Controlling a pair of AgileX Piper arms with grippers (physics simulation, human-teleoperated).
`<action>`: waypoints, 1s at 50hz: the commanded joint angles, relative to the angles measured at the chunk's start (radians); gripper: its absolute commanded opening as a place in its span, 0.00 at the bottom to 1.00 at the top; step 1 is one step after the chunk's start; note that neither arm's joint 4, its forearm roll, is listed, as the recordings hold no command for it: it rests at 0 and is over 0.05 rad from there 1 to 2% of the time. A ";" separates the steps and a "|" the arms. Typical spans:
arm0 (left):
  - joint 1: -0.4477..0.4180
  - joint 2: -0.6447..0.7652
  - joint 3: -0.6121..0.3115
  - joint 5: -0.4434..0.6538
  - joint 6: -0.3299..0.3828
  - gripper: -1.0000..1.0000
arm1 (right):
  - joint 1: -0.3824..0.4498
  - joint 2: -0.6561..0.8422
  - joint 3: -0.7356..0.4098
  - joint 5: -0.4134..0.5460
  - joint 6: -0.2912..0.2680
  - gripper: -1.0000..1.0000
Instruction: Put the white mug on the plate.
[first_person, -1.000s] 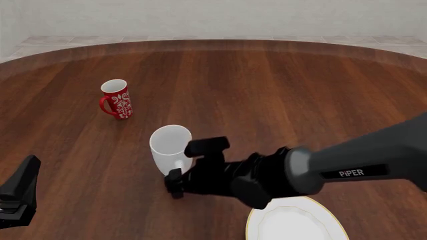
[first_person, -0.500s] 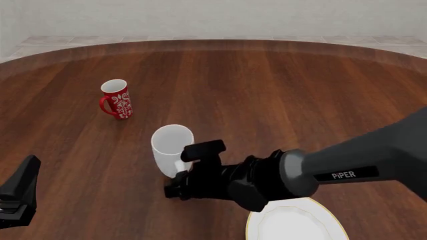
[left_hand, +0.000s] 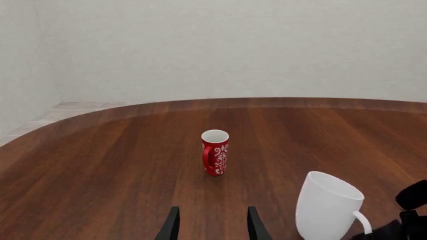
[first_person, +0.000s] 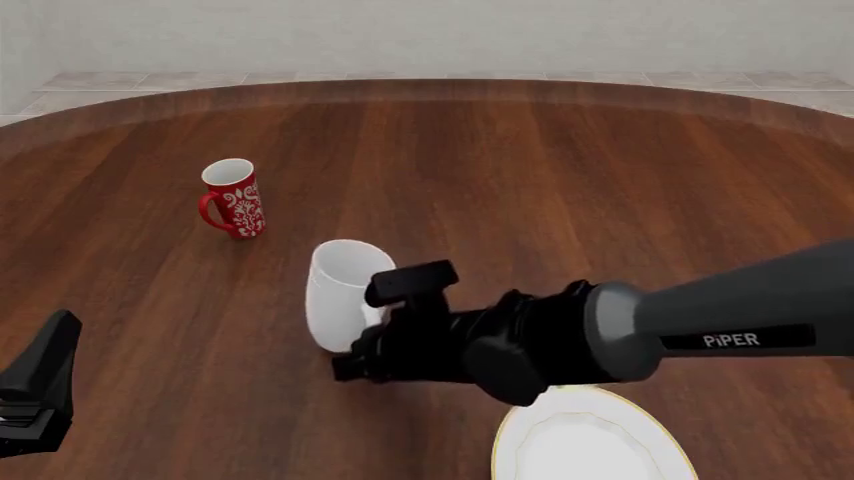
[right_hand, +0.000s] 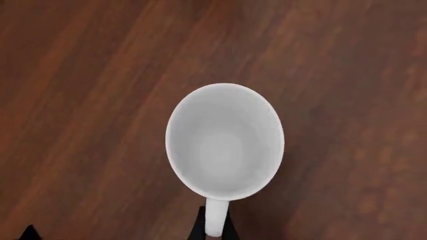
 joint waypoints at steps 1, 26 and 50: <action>0.000 0.000 0.000 0.000 0.000 1.00 | -0.011 -0.067 -0.001 0.055 -0.039 0.00; 0.000 0.000 0.000 0.000 0.000 1.00 | -0.030 -0.236 0.088 0.107 -0.098 0.00; 0.000 0.000 0.000 0.000 0.000 1.00 | -0.072 -0.457 0.210 0.173 -0.155 0.00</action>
